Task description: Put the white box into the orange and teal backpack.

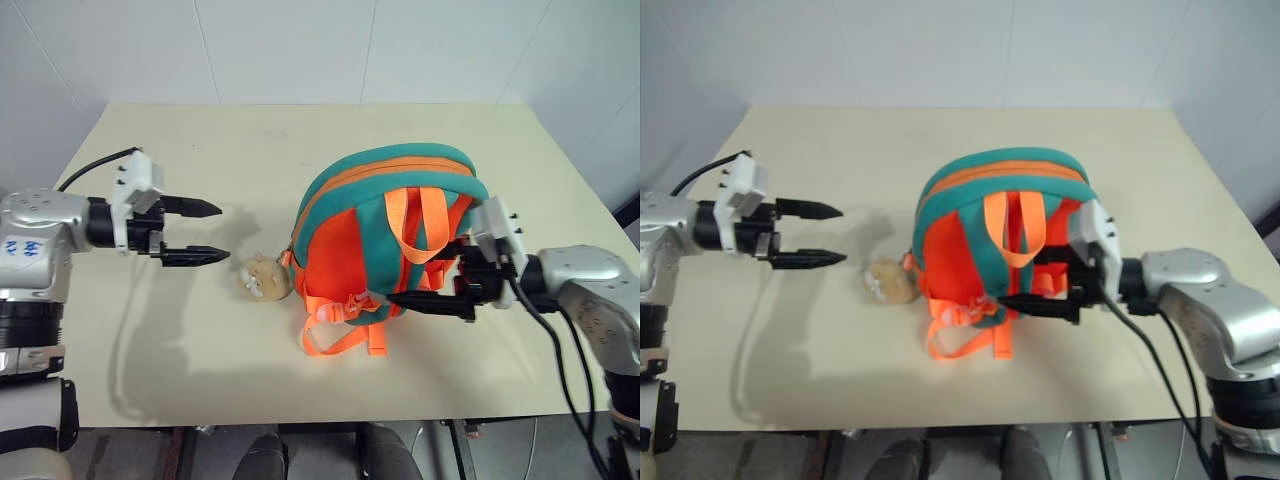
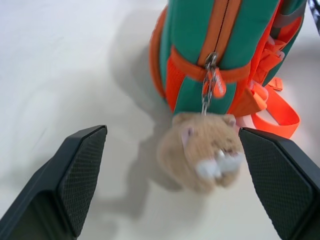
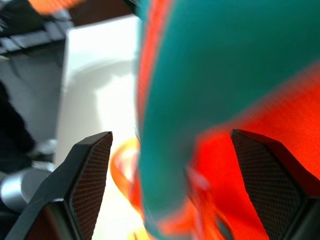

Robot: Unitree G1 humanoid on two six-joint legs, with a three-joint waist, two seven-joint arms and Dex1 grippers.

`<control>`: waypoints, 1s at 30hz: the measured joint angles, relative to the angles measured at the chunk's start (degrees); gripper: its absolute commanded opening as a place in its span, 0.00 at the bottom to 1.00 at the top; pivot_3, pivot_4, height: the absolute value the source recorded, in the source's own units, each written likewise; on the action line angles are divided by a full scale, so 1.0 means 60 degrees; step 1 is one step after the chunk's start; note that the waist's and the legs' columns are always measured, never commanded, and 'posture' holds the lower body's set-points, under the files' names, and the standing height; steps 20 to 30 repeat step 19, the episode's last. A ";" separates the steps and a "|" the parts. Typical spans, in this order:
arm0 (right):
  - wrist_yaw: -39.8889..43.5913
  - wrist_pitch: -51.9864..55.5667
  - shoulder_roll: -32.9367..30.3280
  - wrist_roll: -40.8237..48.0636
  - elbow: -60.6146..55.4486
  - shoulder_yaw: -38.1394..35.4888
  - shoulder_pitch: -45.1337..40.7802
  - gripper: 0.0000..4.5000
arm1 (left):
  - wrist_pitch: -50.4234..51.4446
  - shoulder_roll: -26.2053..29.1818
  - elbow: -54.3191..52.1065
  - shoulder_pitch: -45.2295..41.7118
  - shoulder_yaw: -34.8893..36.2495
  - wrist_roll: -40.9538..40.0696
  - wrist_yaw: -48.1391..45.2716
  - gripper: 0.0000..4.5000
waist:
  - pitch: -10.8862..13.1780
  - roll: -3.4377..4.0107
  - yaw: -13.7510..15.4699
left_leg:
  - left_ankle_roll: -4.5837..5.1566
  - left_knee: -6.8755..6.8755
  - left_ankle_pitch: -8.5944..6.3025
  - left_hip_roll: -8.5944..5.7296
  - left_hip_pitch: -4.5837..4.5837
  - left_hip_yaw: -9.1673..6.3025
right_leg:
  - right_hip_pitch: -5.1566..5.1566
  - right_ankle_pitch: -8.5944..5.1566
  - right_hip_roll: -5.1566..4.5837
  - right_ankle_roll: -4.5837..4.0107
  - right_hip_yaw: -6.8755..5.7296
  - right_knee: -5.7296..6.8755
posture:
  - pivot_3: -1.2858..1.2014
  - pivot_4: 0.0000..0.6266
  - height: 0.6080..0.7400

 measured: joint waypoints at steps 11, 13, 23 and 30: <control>0.0592 -0.1224 -0.1325 -0.0656 0.1795 -0.2511 0.1651 1.00 | -0.1797 -0.0400 0.1092 0.0897 0.1972 -0.1560 -0.1013 1.00 | 0.0000 0.0001 0.0184 | 0.0006 0.0019 -0.0003 0.0004 0.0029 0.0026 | 0.0021 0.0007 -0.0007 -0.0007 0.0006 -0.0027 | 0.52 0.24 1.00; 0.0665 -0.1561 -0.1302 -0.0735 0.2103 -0.2532 0.1628 1.00 | -0.1900 -0.0535 0.1135 0.0988 0.1986 -0.1731 -0.1017 1.00 | 0.0000 0.0002 0.0184 | 0.0005 0.0018 -0.0003 0.0007 0.0030 0.0027 | 0.0019 0.0007 -0.0005 -0.0007 0.0006 -0.0022 | 0.52 0.24 1.00; 0.1237 -0.2699 -0.1309 -0.0891 0.2860 -0.3042 0.1703 1.00 | -0.2009 -0.0455 0.1186 0.1264 0.1960 -0.1868 -0.1023 1.00 | 0.0000 0.0002 0.0184 | 0.0005 0.0011 -0.0003 0.0008 0.0021 0.0030 | 0.0018 0.0007 -0.0005 -0.0005 0.0006 -0.0007 | 0.52 0.24 1.00; 0.1237 -0.2699 -0.1309 -0.0891 0.2860 -0.3042 0.1703 1.00 | -0.2009 -0.0455 0.1186 0.1264 0.1960 -0.1868 -0.1023 1.00 | 0.0000 0.0002 0.0184 | 0.0005 0.0011 -0.0003 0.0008 0.0021 0.0030 | 0.0018 0.0007 -0.0005 -0.0005 0.0006 -0.0007 | 0.52 0.24 1.00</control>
